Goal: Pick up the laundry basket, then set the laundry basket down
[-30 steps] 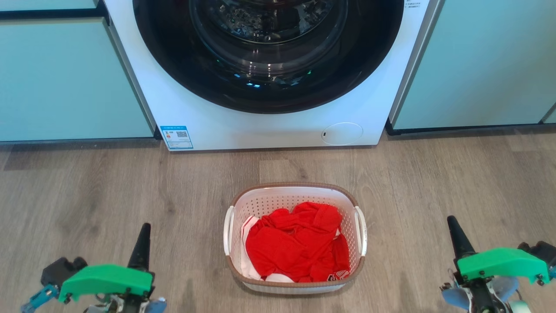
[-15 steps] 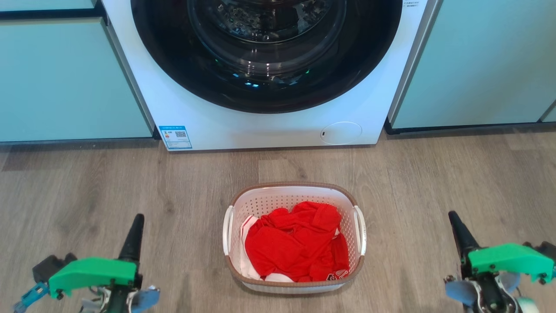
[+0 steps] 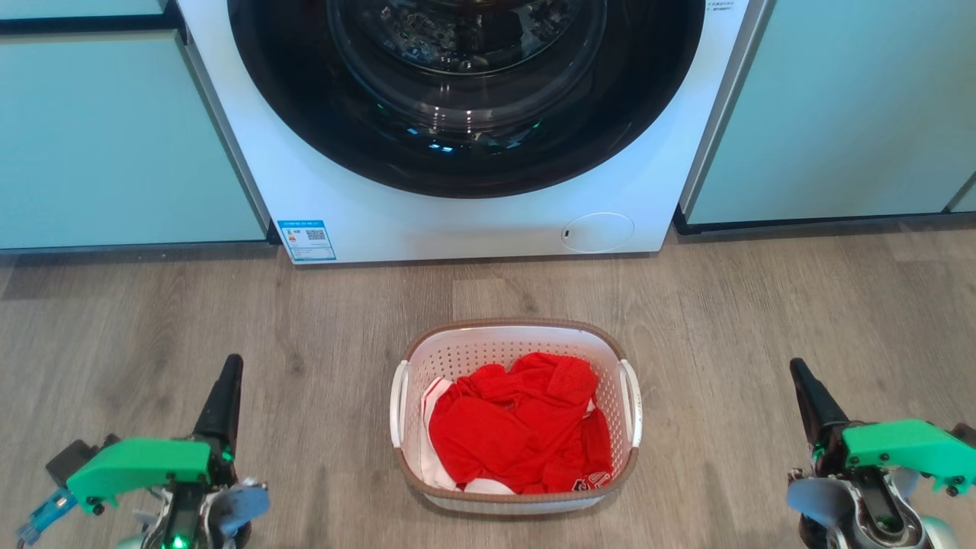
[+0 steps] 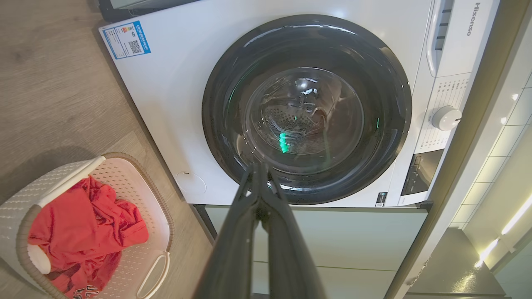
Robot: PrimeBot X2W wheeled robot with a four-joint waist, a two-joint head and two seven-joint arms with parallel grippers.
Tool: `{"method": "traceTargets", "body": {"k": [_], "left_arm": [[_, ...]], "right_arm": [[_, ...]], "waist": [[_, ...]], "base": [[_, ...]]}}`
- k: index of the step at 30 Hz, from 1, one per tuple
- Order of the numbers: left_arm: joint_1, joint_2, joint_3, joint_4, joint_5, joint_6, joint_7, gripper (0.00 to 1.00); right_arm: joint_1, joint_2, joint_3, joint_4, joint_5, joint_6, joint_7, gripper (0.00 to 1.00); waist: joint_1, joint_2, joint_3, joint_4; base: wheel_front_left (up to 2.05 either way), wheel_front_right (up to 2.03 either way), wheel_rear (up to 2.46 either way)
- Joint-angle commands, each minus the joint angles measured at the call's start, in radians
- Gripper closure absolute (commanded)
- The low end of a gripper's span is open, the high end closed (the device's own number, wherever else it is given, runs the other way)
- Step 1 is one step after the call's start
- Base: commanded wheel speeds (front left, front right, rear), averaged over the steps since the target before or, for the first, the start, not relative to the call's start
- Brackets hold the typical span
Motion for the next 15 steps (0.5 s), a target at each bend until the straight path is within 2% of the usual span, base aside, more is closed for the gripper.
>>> {"method": "traceTargets", "body": {"k": [1, 10, 15], "left_arm": [[-0.061, 0.014, 0.038, -0.024, -0.034, -0.017, 0.013, 1.00], [-0.082, 0.013, 0.062, -0.014, -0.133, -0.033, 0.040, 1.00], [-0.083, 0.011, 0.065, -0.014, -0.131, -0.033, 0.041, 1.00]], "right_arm": [[-0.053, -0.023, 0.014, -0.031, 0.034, 0.002, 0.014, 1.00], [-0.066, -0.023, 0.003, -0.030, 0.130, 0.003, 0.041, 1.00], [-0.066, -0.022, 0.001, -0.030, 0.128, 0.003, 0.042, 1.00]], "waist": [[-0.0001, -0.0001, 0.000, 0.000], [-0.0001, -0.0001, 0.001, -0.003], [-0.0001, -0.0001, 0.001, -0.003]], "base": [[0.00, 0.00, 0.00], [0.00, 0.00, 0.00], [0.00, 0.00, 0.00]]}}
